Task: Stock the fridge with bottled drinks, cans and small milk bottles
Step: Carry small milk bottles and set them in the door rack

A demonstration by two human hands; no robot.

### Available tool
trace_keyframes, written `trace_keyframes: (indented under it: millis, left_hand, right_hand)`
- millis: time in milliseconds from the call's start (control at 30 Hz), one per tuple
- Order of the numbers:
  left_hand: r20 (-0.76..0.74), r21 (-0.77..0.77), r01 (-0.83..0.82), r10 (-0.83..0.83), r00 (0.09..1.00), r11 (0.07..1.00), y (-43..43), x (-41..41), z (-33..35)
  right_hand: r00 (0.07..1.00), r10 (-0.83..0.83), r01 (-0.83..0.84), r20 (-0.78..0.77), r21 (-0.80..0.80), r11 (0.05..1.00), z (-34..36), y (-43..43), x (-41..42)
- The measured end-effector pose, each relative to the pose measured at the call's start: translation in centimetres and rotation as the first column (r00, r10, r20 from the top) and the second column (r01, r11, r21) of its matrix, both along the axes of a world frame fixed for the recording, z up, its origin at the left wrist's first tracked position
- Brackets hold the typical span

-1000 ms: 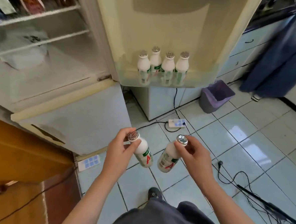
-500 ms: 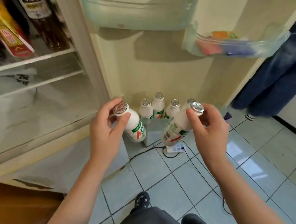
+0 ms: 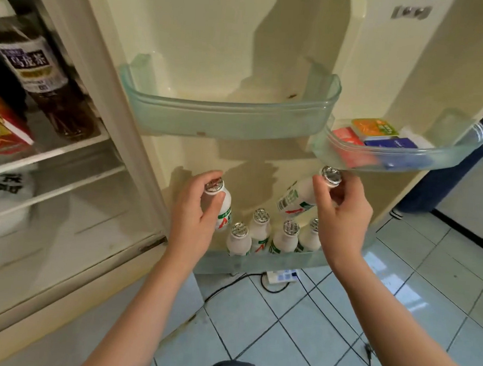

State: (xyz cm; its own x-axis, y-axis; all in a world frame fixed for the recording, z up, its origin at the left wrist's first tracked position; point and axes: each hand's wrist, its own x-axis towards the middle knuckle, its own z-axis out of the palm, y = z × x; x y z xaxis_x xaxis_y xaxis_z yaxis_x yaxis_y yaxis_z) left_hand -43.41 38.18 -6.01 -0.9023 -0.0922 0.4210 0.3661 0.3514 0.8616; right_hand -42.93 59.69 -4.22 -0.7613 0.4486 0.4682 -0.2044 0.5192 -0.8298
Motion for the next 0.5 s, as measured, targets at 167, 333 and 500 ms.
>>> trace_keyframes:
  millis: [167, 333, 500]
  left_hand:
    - [0.094, -0.025, 0.015, -0.012, 0.996, 1.0, -0.1, -1.3, -3.0]
    - [0.199, -0.027, 0.043, -0.037, 0.979, 0.999, -0.3, -1.7, -5.0]
    - [0.274, -0.05, 0.035, -0.02, 0.961, 0.998, -0.1, -1.4, -6.2]
  right_hand:
    - [0.995, 0.042, -0.054, 0.095, 0.123, 0.991, -1.9, 0.2, -1.7]
    - [0.935, 0.106, -0.193, 0.338, 0.235, 0.953, -3.4, 0.6, -3.1]
    - [0.82, 0.111, -0.345, 0.562, 0.331, 0.878, -4.1, 0.6, -4.1]
